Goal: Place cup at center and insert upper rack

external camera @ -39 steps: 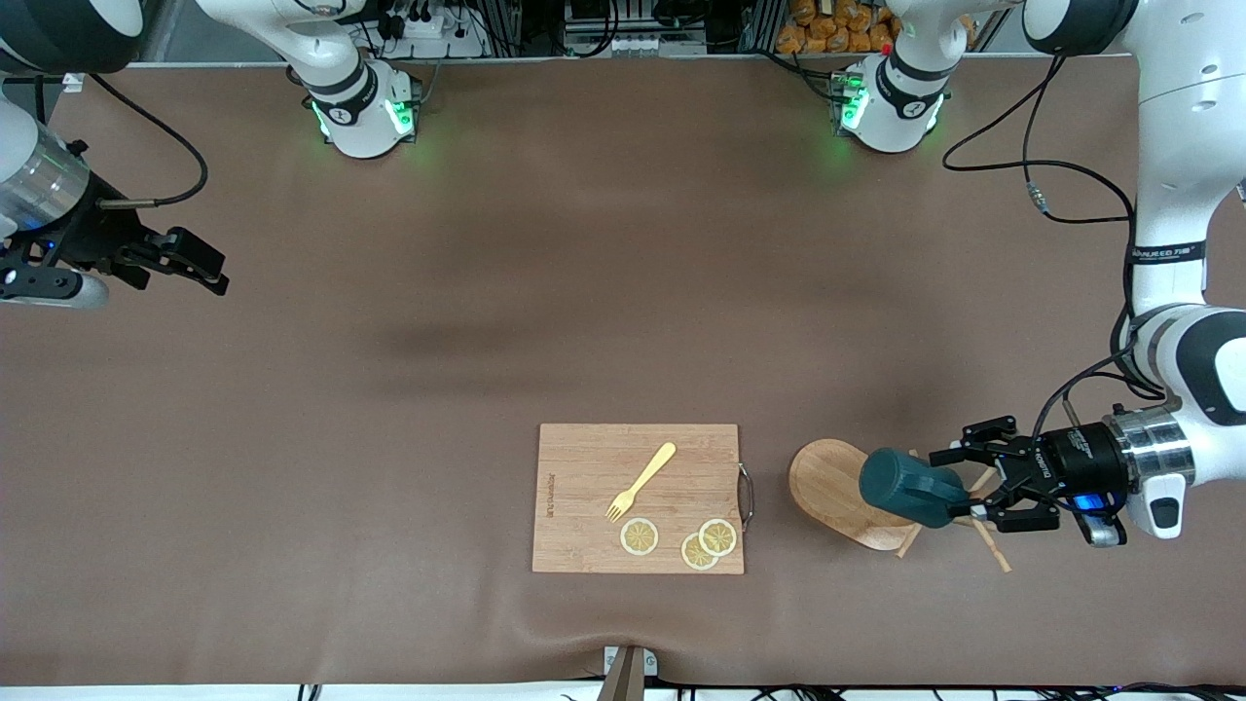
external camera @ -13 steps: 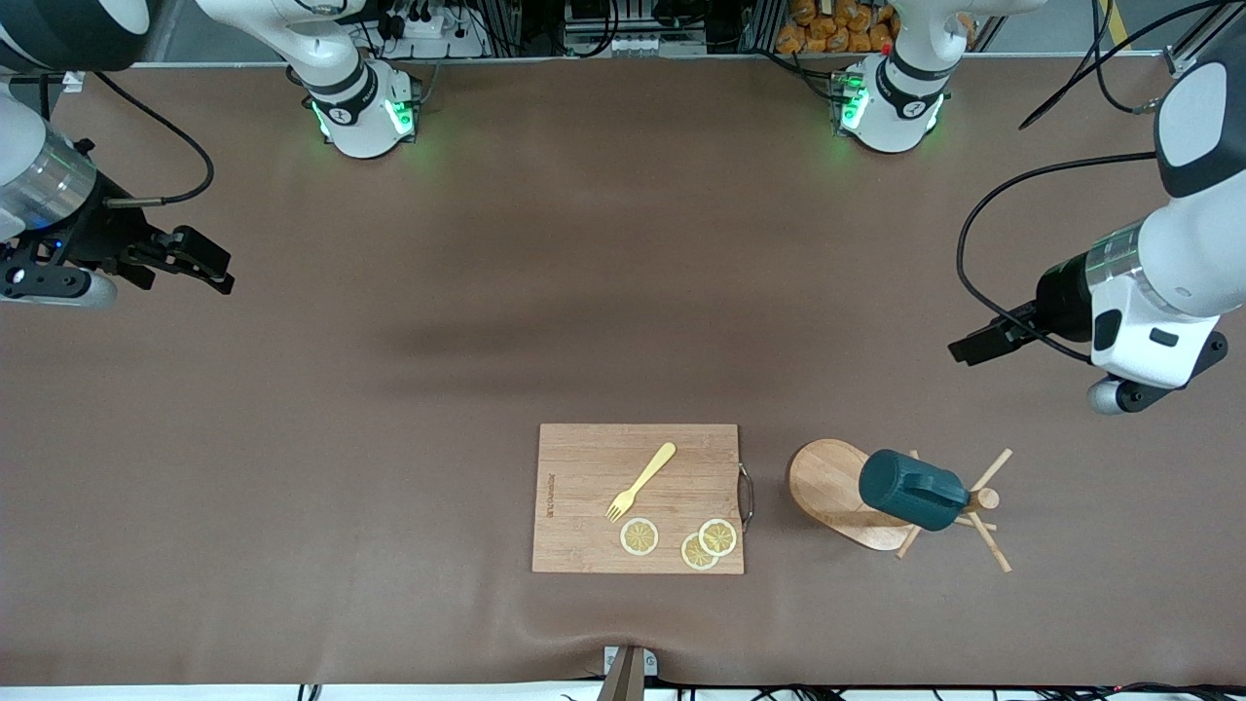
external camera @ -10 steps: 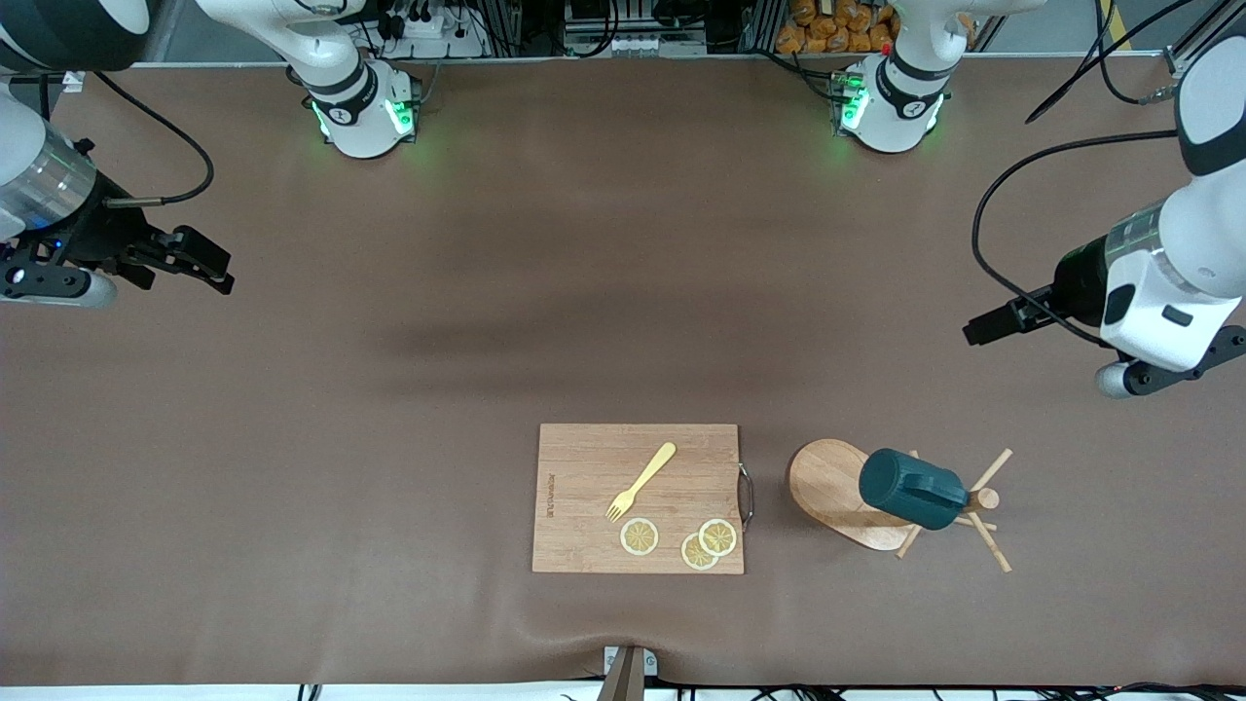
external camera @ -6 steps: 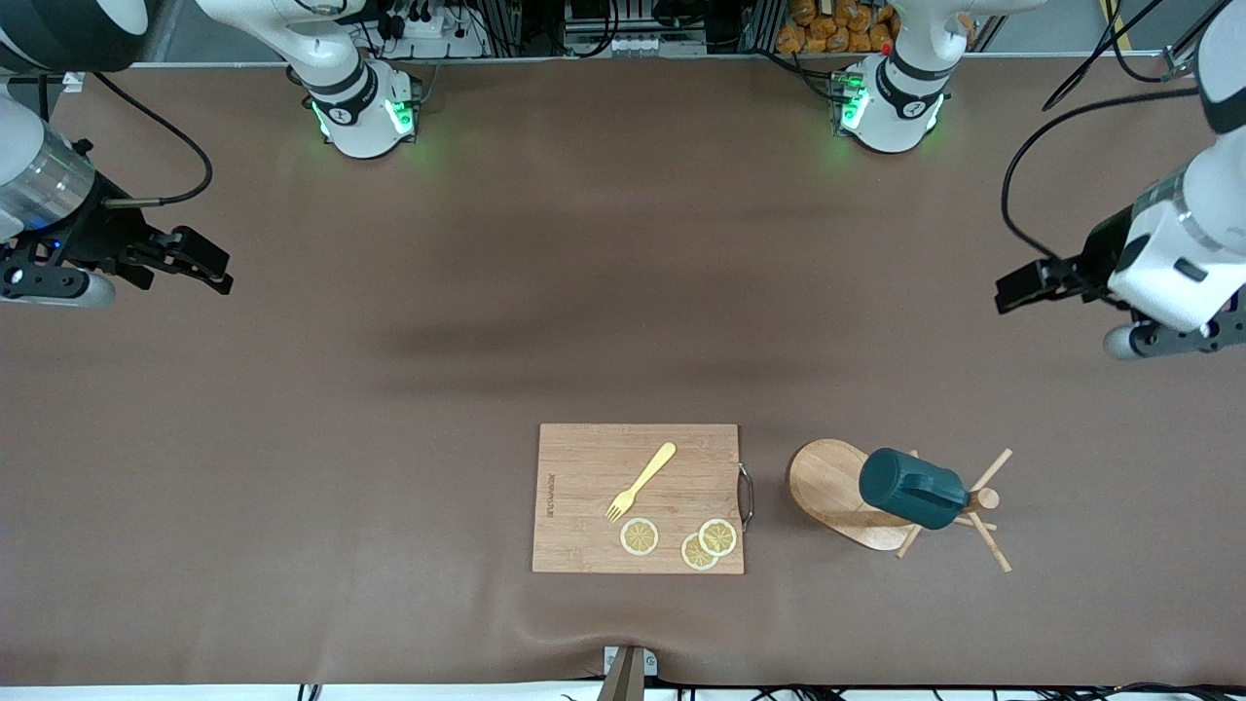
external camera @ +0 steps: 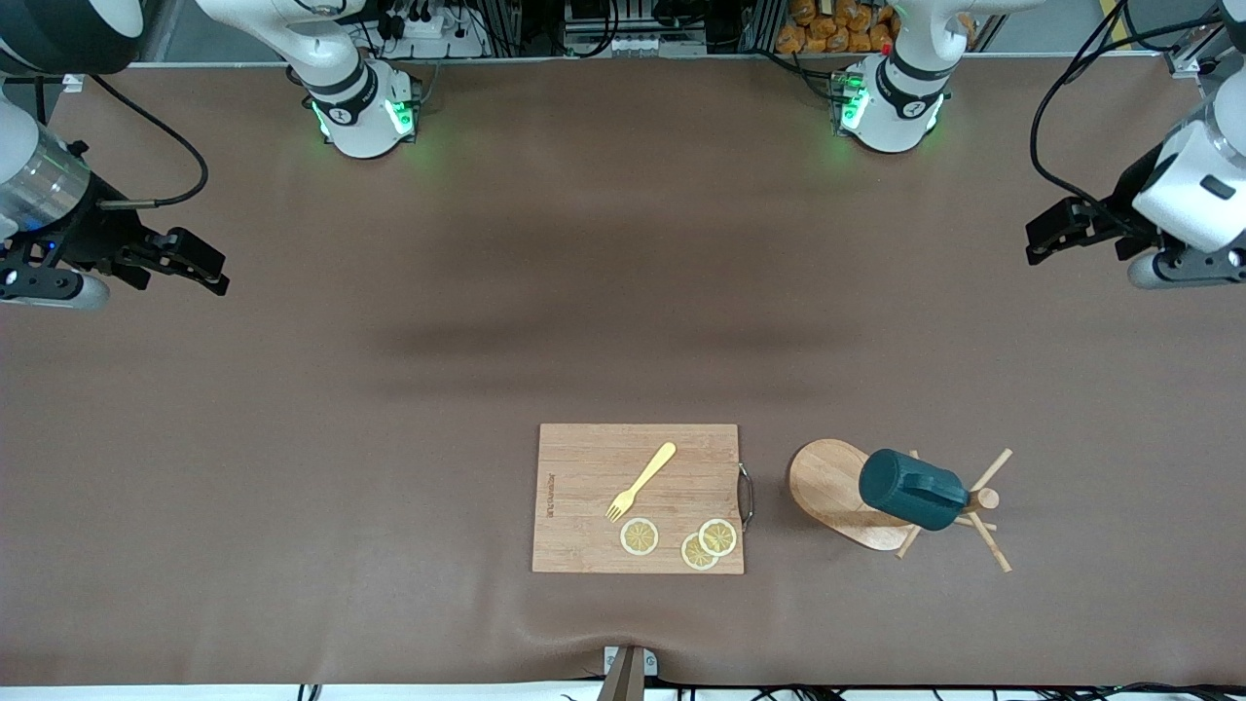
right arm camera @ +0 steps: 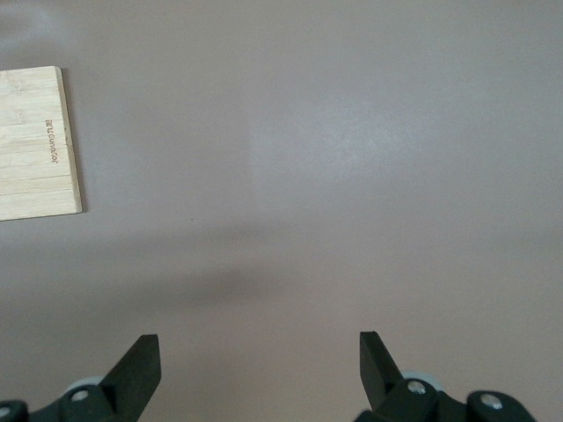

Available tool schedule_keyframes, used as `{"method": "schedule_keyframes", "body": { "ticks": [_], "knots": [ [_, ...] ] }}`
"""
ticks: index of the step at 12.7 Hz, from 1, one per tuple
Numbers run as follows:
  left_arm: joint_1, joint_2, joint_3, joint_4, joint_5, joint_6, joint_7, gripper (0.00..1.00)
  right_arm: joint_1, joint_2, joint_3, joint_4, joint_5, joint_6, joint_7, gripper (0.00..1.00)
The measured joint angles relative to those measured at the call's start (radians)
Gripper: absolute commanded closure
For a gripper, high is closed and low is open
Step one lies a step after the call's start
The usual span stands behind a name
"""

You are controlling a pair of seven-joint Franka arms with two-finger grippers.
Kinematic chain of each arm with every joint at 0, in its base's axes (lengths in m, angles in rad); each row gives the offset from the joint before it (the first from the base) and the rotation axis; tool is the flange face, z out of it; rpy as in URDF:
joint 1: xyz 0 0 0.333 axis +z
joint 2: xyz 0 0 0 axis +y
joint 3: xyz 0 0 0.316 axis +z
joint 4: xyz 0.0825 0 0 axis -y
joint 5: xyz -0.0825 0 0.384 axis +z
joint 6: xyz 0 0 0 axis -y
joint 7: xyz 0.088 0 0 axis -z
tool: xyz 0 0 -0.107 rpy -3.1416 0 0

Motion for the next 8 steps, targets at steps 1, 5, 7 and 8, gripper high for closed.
{"method": "schedule_keyframes", "body": {
  "ticks": [1, 5, 7, 8],
  "knots": [
    [-0.002, -0.020, -0.001, -0.022, 0.000, 0.006, 0.000, 0.00, 0.000, 0.000, 0.001, 0.000, 0.000, 0.000, 0.000, 0.00],
    [-0.004, -0.027, -0.001, -0.029, 0.000, 0.029, 0.000, 0.00, 0.000, 0.000, 0.000, 0.000, 0.000, 0.000, 0.000, 0.00],
    [-0.004, -0.024, -0.001, -0.026, 0.000, 0.034, 0.000, 0.00, 0.001, 0.000, 0.002, 0.000, 0.000, 0.000, 0.000, 0.00],
    [-0.004, -0.022, -0.001, -0.023, 0.000, 0.035, 0.000, 0.00, 0.003, 0.000, 0.005, 0.001, 0.000, 0.000, 0.000, 0.00]
  ]
}}
